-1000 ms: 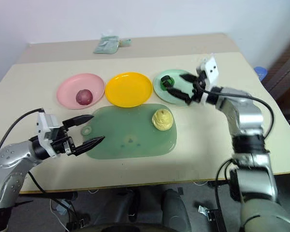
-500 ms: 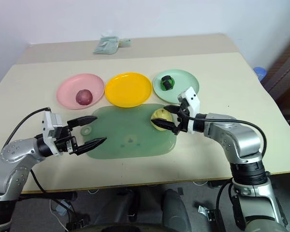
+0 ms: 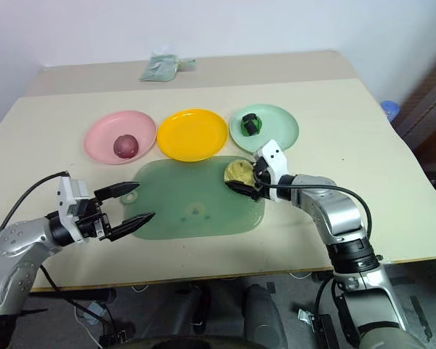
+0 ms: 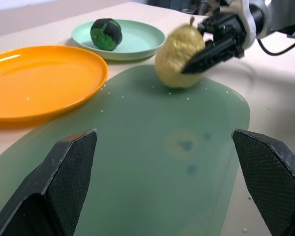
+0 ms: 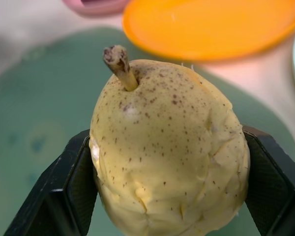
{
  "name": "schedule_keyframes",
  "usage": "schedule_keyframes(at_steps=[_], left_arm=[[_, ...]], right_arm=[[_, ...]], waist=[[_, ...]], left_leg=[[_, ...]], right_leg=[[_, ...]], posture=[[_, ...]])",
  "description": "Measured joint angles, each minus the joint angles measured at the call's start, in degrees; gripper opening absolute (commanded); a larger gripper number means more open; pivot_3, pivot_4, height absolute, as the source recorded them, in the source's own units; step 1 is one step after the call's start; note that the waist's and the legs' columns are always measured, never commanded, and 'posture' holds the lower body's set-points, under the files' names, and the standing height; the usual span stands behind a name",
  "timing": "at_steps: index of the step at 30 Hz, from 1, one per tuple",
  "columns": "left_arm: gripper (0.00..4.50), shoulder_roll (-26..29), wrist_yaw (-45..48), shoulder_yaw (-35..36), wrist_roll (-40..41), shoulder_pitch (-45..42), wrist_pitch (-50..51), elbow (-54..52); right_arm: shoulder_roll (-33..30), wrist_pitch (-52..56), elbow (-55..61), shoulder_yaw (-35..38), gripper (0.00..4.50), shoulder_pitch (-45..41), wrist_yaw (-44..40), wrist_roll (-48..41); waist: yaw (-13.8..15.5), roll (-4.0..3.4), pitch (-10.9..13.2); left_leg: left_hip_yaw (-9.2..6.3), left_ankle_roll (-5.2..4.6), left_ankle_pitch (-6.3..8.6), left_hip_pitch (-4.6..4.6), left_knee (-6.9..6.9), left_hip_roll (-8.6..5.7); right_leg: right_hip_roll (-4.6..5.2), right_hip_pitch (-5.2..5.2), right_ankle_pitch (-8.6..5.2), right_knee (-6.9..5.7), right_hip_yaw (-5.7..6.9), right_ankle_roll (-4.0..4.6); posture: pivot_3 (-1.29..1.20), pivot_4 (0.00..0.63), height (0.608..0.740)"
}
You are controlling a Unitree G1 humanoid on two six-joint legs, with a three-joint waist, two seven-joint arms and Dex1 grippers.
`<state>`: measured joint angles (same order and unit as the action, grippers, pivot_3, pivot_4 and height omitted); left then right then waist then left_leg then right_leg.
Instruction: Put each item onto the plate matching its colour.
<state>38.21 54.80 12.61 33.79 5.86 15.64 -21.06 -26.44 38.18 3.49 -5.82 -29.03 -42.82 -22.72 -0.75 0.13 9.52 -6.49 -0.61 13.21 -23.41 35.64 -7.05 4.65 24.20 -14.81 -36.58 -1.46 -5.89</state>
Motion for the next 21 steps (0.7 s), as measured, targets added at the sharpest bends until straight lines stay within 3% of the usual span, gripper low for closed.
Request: schedule_keyframes(at_steps=[7, 12, 19, 21], left_arm=[[4.50, -2.59, -4.11, 0.30, -0.01, 1.80, 0.07, -2.38], [4.50, -6.49, -11.27, -0.34, -3.17, 2.59, 0.09, -2.89], [4.50, -11.44, -21.64, -0.68, -10.57, 3.04, -1.34, -3.92], [4.50, -12.66, -23.85, -0.80, -12.36, 3.15, -1.72, -3.91]], right_arm=[[11.61, -12.33, -13.19, -0.22, 3.25, -13.12, 5.79, 4.90], [19.39, -26.18, -37.89, -0.49, 3.25, -23.89, 10.69, 11.20], [25.55, -42.44, -65.96, 2.48, 3.25, -35.57, 16.12, 15.22], [26.71, -44.47, -70.63, 2.84, 4.28, -37.33, 16.80, 16.18]], waist=[[0.04, 0.01, -0.01], [-0.01, 0.02, -0.01], [-0.45, 0.01, -0.01], [-0.45, 0.02, -0.01]], left_leg=[[0.02, 0.15, -0.09, 0.00, 0.04, -0.01], [0.07, 0.29, -0.17, 0.01, 0.08, -0.04], [0.15, 0.36, -0.21, 0.01, 0.04, -0.04], [0.15, 0.36, -0.21, 0.01, 0.05, -0.04]], right_leg=[[-0.01, 0.05, 0.00, -0.10, 0.01, 0.00], [-0.02, 0.09, 0.01, -0.23, 0.01, 0.01], [-0.02, 0.25, 0.00, -0.46, 0.00, 0.01], [-0.03, 0.25, 0.00, -0.46, 0.00, 0.01]], posture=[[0.00, 0.150, 0.740], [0.00, 0.150, 0.740], [0.00, 0.150, 0.740], [0.00, 0.150, 0.740]])
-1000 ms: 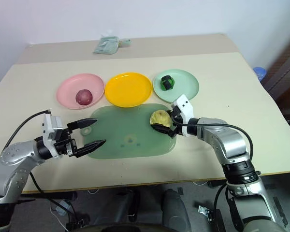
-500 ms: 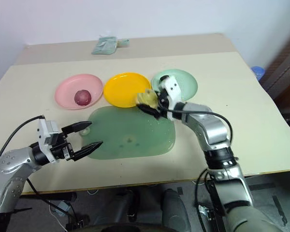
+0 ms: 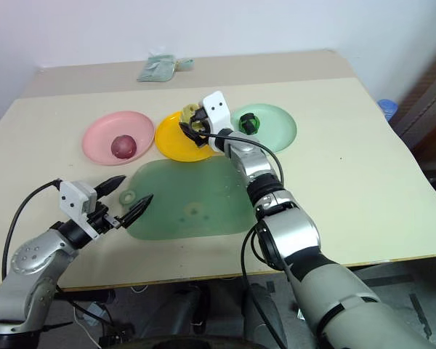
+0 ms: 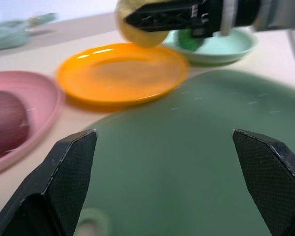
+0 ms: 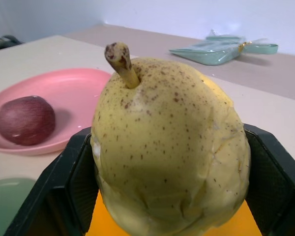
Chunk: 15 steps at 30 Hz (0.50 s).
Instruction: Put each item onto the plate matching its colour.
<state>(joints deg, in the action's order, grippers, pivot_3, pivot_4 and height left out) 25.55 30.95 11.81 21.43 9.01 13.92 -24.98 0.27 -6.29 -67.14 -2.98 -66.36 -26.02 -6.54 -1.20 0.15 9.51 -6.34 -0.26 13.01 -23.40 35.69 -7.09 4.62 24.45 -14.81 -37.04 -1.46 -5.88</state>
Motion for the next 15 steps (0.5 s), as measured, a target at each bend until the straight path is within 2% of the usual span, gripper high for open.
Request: schedule_keyframes(at_steps=[1, 5, 9, 13, 15], left_arm=[[4.50, -0.26, -1.04, -0.08, -1.20, 0.24, -0.59, 0.01], [4.50, -1.25, -2.75, -0.12, -3.55, 1.18, -2.38, 0.39], [4.50, -2.23, -3.52, 0.06, -5.31, 1.34, -6.35, 3.84], [4.50, -2.88, -2.10, 0.41, -5.64, 1.37, -11.68, 8.37], [4.50, -2.78, -0.24, 0.51, -4.87, 1.33, -13.29, 9.67]], right_arm=[[0.68, -0.71, -1.98, 0.17, 4.46, -0.54, 0.16, 0.62], [1.95, -2.68, -5.72, 0.33, 4.46, -0.95, 0.78, 1.99], [0.62, -4.04, -5.43, 1.68, 4.46, -0.81, -1.48, 1.96], [-4.66, -3.86, 3.90, 2.91, 4.46, 3.14, -8.01, 0.66], [-8.36, -0.53, 16.31, 3.29, 4.46, 9.93, -11.95, -1.20]], waist=[[-0.02, 0.00, 0.00], [0.12, -0.01, 0.00], [0.19, -0.01, 0.00], [0.41, 0.00, 0.00], [0.66, 0.01, -0.02]], left_leg=[[0.01, 0.00, 0.00, 0.00, 0.00, 0.00], [0.00, 0.00, 0.00, 0.00, 0.01, -0.01], [0.00, -0.01, 0.01, 0.00, 0.03, -0.02], [-0.01, -0.06, 0.04, 0.00, 0.08, -0.02], [-0.07, -0.21, 0.13, -0.02, 0.15, -0.01]], right_leg=[[0.00, 0.00, 0.00, 0.00, 0.00, 0.00], [0.00, 0.00, 0.00, -0.01, 0.00, 0.00], [-0.01, 0.00, 0.00, -0.01, 0.02, 0.00], [0.02, -0.04, 0.00, 0.00, 0.02, 0.00], [0.03, -0.07, 0.00, -0.01, 0.03, 0.00]], posture=[[0.00, 0.150, 0.740], [0.00, 0.150, 0.740], [0.00, 0.150, 0.740], [0.00, 0.150, 0.740], [0.00, 0.150, 0.740]])
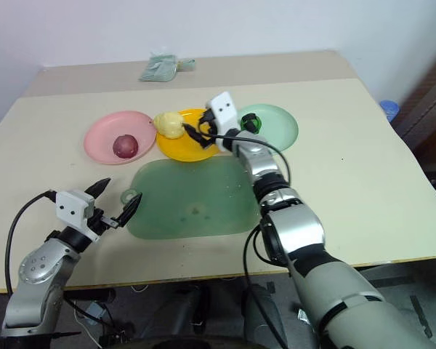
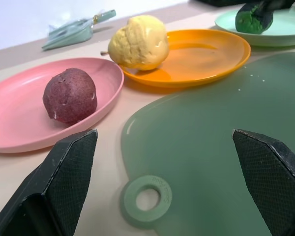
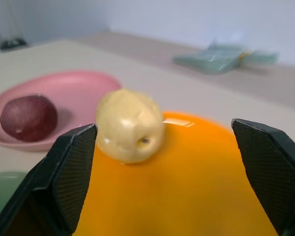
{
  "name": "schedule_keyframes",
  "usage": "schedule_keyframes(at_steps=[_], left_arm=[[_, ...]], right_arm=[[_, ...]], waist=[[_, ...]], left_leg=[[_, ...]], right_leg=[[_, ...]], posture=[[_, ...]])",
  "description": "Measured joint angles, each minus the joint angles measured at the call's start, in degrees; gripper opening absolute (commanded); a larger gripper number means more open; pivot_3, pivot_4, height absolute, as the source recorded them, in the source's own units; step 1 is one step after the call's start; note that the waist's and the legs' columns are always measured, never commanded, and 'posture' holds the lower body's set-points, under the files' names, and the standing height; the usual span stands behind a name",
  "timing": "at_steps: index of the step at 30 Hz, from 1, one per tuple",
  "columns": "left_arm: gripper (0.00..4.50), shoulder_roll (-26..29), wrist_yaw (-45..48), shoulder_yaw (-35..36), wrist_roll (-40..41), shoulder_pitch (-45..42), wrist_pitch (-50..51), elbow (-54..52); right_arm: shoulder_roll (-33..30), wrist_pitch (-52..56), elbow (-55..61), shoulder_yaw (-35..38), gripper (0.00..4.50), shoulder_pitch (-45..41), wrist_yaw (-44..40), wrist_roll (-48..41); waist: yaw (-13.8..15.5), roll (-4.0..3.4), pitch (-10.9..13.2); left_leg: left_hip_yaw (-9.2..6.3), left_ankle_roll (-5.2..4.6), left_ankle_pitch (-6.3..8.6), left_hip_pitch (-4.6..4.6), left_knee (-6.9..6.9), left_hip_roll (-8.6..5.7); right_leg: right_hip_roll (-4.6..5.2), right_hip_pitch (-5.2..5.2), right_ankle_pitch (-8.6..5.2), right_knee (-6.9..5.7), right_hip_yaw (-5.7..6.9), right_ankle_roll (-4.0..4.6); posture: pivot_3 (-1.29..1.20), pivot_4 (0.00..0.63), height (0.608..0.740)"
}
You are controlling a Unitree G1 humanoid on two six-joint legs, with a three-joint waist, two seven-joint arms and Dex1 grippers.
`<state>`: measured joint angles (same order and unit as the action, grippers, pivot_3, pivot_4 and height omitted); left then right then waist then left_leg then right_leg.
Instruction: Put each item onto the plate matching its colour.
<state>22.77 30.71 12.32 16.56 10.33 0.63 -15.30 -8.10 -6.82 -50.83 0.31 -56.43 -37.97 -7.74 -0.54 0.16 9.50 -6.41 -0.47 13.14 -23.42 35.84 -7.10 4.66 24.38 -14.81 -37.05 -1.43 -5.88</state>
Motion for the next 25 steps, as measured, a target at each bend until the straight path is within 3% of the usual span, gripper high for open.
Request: schedule_keyframes(at_steps=[5, 9, 17, 25], left_arm=[[4.50, 1.60, 3.07, 2.86, 2.22, -0.16, -2.57, 4.51], [4.50, 0.83, 1.41, 4.35, 2.16, -2.57, -4.59, 6.59], [4.50, 2.89, 0.82, 4.76, -0.20, -1.12, -5.96, 8.86], [4.50, 6.05, 4.91, 5.01, 2.72, 1.64, -2.25, 7.74]], right_arm=[[-15.72, 17.79, 38.99, 3.07, 4.46, 26.85, -6.24, -6.52], [-21.09, 25.65, 55.69, 10.41, 4.46, 38.51, -3.43, -10.55], [-23.72, 29.54, 69.46, 17.09, 4.46, 56.19, -0.71, -13.16], [-24.51, 33.11, 75.55, 19.08, 4.46, 59.08, 2.38, -14.60]], waist=[[1.09, -0.05, -0.01], [0.83, -0.06, -0.05], [1.36, -0.03, -0.07], [1.30, -0.02, -0.08]], left_leg=[[0.08, -0.21, 0.14, -0.07, 0.17, -0.03], [0.09, -0.18, 0.13, -0.01, 0.19, 0.08], [0.12, -0.20, 0.15, 0.03, 0.24, 0.07], [0.11, -0.21, 0.15, 0.03, 0.24, 0.08]], right_leg=[[0.05, -0.04, 0.00, 0.06, -0.03, -0.01], [0.01, -0.05, 0.00, -0.05, -0.02, 0.00], [0.04, -0.16, -0.01, 0.00, -0.02, 0.00], [0.05, -0.19, -0.01, 0.04, 0.00, 0.00]], posture=[[0.00, 0.150, 0.740], [0.00, 0.150, 0.740], [0.00, 0.150, 0.740], [0.00, 0.150, 0.740]])
